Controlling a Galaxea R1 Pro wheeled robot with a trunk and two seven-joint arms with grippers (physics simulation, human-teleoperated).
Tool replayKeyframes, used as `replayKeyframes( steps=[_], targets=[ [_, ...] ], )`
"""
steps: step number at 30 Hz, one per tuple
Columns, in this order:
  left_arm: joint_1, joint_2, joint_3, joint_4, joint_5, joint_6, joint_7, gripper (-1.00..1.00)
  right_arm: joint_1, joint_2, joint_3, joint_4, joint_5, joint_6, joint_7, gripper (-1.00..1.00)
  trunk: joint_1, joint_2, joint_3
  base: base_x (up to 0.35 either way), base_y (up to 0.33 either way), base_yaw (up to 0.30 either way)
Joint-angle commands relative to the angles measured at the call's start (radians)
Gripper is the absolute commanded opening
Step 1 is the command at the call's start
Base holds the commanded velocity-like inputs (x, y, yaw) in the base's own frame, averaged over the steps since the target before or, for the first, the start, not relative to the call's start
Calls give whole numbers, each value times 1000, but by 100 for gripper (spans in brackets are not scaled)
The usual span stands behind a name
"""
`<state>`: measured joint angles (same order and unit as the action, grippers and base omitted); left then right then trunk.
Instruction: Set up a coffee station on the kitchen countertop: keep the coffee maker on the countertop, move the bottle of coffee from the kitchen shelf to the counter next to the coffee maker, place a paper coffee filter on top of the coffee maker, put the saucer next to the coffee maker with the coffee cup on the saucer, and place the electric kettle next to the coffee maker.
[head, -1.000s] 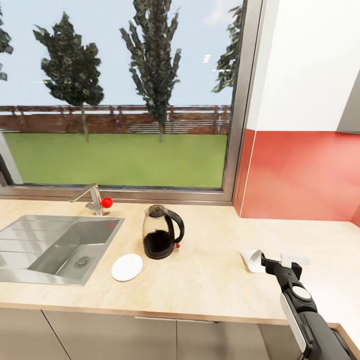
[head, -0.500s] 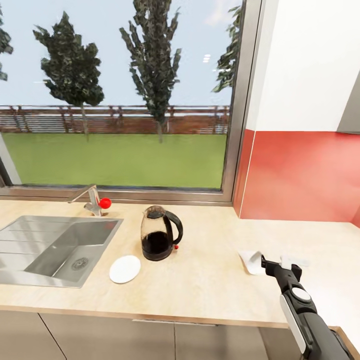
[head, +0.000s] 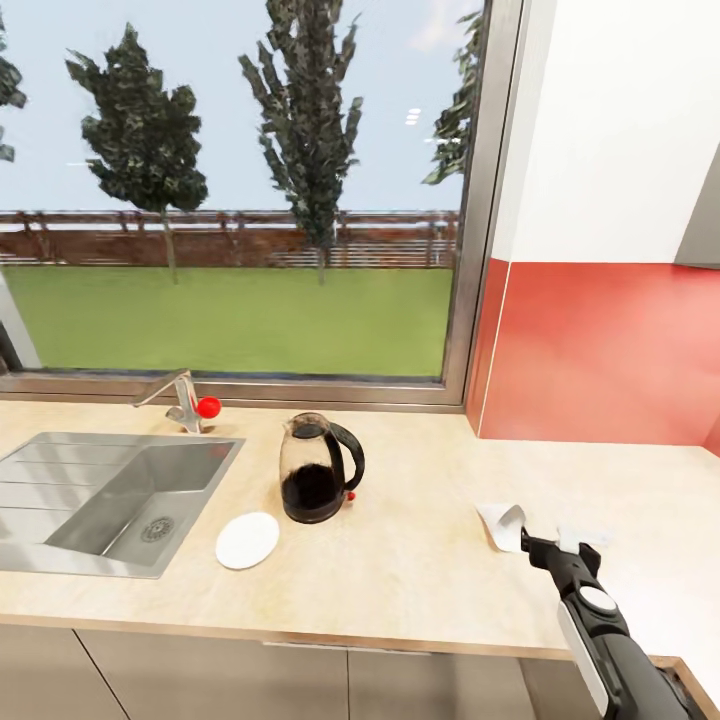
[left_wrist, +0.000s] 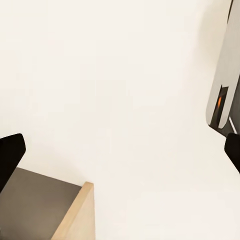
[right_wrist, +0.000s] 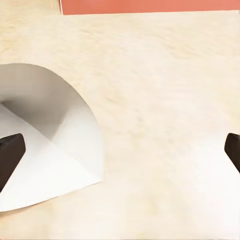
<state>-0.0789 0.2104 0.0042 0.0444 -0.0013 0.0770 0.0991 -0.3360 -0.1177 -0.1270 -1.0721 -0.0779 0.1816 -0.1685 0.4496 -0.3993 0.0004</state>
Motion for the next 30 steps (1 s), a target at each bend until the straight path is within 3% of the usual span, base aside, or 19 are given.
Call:
replayKeyframes(
  steps=[1, 9, 30],
  targets=[
    [-1, 0, 0, 2, 0, 2, 2, 100, 0, 0, 2, 8, -8, 3, -5, 100, 0, -1, 0, 0, 0, 0],
    [-1, 2, 0, 2, 0, 2, 3, 100, 0, 0, 3, 50, -9, 0, -5, 100, 0, -1, 0, 22, 0, 0],
    [-1, 1, 0, 2, 0, 3, 2, 100, -1, 4, 4, 55, -8, 1, -5, 100, 0, -1, 0, 71, 9, 0]
  ],
)
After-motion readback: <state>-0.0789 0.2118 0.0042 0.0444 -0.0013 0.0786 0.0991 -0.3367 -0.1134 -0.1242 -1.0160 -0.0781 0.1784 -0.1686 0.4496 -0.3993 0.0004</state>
